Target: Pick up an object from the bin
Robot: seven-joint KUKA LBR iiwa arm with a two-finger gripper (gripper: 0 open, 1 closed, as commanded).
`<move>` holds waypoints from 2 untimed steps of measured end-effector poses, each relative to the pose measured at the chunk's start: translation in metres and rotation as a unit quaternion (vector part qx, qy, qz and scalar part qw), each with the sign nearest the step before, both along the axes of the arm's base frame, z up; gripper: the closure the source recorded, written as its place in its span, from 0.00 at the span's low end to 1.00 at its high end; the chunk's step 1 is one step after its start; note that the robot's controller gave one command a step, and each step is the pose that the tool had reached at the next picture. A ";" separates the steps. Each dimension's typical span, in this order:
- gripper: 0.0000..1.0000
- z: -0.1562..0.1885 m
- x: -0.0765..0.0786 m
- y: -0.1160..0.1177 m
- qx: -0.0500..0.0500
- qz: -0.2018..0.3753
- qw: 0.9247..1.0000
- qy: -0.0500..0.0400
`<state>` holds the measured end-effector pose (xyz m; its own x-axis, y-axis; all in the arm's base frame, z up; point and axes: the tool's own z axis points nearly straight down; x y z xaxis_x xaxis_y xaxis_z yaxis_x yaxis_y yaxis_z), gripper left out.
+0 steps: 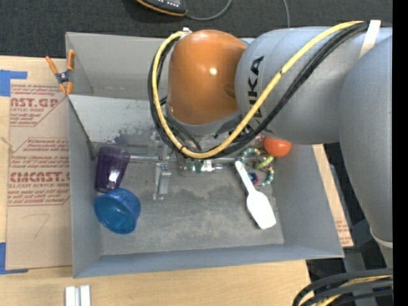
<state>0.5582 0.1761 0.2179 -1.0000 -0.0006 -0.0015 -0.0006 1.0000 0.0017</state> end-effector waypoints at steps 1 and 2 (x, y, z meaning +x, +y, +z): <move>0.00 -0.100 -0.039 0.030 0.000 0.070 0.998 0.001; 0.00 -0.070 -0.058 0.047 0.000 -0.087 0.996 0.001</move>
Offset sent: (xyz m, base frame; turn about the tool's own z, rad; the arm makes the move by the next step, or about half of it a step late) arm -0.0615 0.0495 -0.0579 0.1968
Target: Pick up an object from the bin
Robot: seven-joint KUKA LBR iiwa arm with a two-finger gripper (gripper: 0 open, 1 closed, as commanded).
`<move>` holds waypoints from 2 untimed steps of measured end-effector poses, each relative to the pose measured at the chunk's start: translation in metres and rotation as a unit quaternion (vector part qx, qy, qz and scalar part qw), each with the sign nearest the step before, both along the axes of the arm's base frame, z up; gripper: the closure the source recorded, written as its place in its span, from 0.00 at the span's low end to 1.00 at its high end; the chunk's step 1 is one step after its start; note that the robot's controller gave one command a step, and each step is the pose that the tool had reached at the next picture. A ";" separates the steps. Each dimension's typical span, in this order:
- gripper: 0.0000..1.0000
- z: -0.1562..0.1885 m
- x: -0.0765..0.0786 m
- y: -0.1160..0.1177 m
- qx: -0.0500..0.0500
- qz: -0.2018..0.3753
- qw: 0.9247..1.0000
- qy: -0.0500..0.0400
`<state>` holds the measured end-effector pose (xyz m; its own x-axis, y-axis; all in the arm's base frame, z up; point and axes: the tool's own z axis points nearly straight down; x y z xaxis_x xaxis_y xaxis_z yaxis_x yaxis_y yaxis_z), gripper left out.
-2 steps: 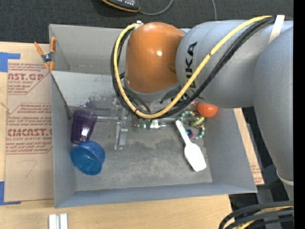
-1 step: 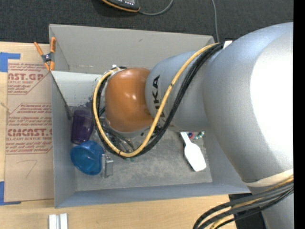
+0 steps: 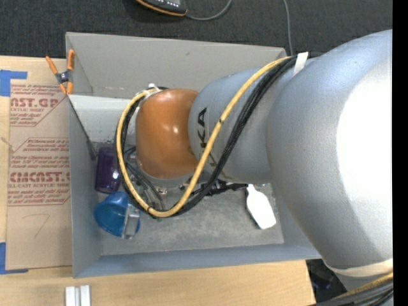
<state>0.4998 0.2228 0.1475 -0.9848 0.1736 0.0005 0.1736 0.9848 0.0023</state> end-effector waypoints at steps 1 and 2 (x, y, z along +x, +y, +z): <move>0.00 -0.030 0.005 0.022 0.000 0.173 0.985 0.000; 0.00 -0.080 -0.007 0.024 0.000 -0.039 0.999 0.001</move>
Offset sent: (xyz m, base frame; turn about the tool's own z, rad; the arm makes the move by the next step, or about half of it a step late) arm -0.0056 0.0235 -0.0775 0.0783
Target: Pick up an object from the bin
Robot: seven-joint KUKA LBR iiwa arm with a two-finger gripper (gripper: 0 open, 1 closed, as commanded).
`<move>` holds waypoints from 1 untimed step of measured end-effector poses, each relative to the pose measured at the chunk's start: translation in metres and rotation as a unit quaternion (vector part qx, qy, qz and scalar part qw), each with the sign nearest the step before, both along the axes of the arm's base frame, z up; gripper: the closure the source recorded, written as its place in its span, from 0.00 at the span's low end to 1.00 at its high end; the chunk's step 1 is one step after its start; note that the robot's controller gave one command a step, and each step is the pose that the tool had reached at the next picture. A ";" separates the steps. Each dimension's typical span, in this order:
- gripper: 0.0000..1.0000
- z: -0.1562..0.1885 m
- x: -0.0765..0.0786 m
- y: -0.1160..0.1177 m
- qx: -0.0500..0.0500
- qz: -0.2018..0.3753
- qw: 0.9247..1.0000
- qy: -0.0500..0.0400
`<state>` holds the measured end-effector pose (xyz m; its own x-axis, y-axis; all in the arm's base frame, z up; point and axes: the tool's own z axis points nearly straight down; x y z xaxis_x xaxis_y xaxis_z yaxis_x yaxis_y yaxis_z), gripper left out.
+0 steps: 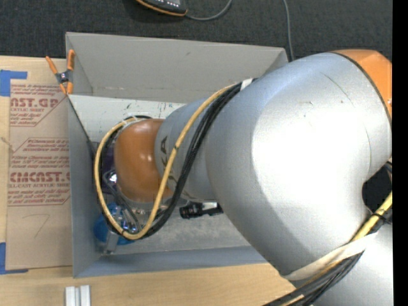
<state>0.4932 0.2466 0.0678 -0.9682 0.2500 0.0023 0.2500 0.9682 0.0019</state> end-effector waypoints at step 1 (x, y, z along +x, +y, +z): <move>1.00 0.004 0.008 0.002 0.002 0.238 0.971 -0.004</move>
Offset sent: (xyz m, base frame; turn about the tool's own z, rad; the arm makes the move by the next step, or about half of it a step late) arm 0.0000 0.0000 0.0000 0.0000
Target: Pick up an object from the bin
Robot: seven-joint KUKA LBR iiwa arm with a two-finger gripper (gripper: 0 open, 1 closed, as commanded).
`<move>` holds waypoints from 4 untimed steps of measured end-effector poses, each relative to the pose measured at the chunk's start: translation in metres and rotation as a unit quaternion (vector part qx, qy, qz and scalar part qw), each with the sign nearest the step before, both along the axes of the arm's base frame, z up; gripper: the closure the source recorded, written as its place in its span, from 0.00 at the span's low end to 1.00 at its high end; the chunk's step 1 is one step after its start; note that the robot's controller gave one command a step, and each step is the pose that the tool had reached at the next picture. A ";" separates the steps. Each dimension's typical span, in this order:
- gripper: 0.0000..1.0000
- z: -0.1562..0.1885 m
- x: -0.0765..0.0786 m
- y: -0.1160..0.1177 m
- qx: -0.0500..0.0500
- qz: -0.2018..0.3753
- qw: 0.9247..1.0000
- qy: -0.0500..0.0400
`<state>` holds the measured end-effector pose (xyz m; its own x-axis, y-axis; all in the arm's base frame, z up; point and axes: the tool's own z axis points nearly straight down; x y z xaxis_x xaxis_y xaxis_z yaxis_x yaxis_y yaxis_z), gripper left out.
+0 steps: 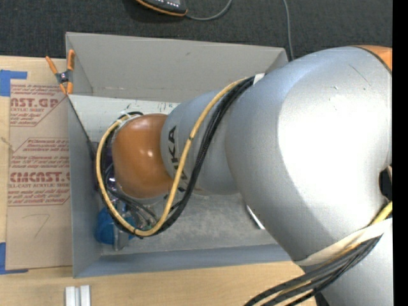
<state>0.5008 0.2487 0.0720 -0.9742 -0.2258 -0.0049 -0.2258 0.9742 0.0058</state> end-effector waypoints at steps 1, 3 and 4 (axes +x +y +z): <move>1.00 0.000 0.000 0.000 0.000 0.000 1.000 0.000; 1.00 0.092 0.000 0.001 0.001 0.000 1.000 -0.001; 1.00 0.106 0.001 0.002 0.002 0.000 1.000 -0.003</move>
Offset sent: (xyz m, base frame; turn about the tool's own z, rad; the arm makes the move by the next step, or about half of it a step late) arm -0.0001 -0.0001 0.0768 0.0004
